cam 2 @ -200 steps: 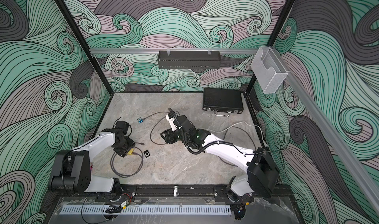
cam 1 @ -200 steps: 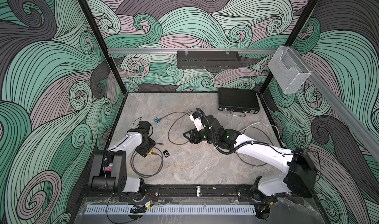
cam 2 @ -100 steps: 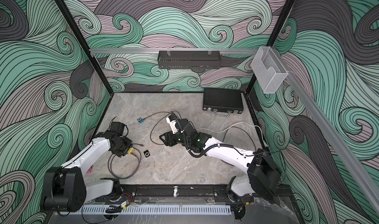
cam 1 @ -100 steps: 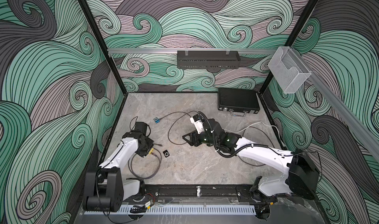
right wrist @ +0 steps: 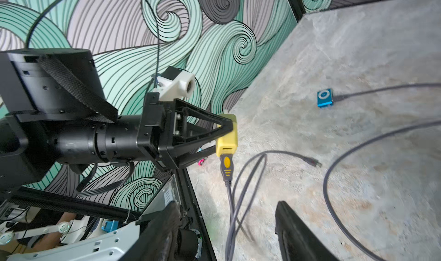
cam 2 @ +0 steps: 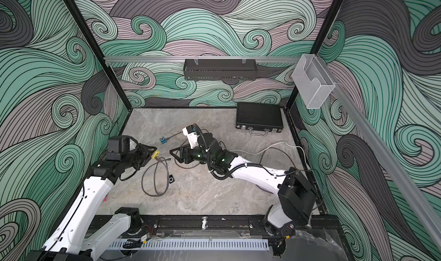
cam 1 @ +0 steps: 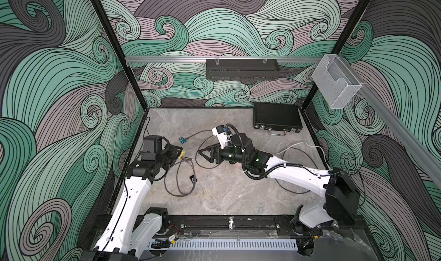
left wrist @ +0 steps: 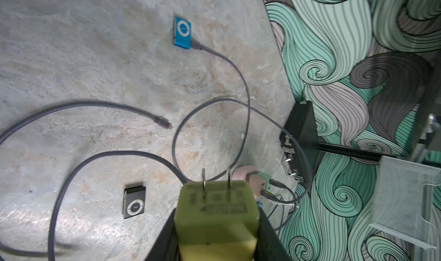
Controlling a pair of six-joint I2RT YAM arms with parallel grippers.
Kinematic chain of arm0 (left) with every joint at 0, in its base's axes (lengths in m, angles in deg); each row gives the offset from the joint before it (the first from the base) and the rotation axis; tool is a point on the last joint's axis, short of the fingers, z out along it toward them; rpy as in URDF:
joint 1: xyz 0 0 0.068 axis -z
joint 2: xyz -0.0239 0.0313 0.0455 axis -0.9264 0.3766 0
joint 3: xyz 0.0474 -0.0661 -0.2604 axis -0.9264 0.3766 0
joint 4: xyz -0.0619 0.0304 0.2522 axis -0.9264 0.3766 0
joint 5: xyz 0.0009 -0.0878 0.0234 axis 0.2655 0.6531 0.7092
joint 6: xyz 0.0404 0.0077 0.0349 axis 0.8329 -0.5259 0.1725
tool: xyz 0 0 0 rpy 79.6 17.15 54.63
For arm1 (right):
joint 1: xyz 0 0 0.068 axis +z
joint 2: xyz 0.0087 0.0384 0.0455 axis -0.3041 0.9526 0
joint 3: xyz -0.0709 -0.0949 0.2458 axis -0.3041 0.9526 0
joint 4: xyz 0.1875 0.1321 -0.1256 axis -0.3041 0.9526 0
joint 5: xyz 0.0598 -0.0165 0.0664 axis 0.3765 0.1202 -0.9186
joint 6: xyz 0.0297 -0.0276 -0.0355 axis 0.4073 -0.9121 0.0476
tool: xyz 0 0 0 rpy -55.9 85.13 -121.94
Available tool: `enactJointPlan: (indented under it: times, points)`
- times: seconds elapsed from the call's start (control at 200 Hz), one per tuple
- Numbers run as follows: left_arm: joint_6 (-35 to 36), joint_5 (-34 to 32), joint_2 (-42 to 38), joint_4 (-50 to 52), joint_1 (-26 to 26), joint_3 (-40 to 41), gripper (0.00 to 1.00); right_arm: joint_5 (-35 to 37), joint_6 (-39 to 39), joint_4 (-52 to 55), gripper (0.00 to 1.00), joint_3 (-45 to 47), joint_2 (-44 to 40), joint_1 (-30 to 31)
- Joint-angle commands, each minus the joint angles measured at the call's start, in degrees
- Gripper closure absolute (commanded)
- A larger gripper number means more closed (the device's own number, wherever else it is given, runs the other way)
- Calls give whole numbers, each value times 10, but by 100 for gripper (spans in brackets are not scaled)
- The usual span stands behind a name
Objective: Charge mp3
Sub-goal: Pick up the plug from the center of the board.
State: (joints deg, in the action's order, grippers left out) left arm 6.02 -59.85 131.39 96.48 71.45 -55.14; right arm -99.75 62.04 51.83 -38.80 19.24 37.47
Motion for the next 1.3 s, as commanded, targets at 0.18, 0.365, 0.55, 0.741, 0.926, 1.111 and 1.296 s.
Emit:
enactJointPlan:
  times: [0.18,0.365,0.55,0.741,0.926,1.111,1.296]
  points:
    - [-67,40,-48,-81,8,10,82,19,-48,21,37,-85,79,32]
    - [-99,56,-66,-90,9,6,82,38,-68,53,40,-132,120,47]
    - [-115,70,-68,-92,10,7,82,53,-71,45,42,-140,135,50]
    - [-127,78,-72,-96,13,24,83,72,-66,10,46,-126,133,50]
    - [-133,79,-76,-95,19,30,84,101,-61,-15,48,-109,128,50]
    - [-157,73,-81,-119,26,38,84,99,-61,-2,52,-126,148,53]
    - [-177,65,-71,-141,48,46,85,113,-58,-14,61,-127,157,55]
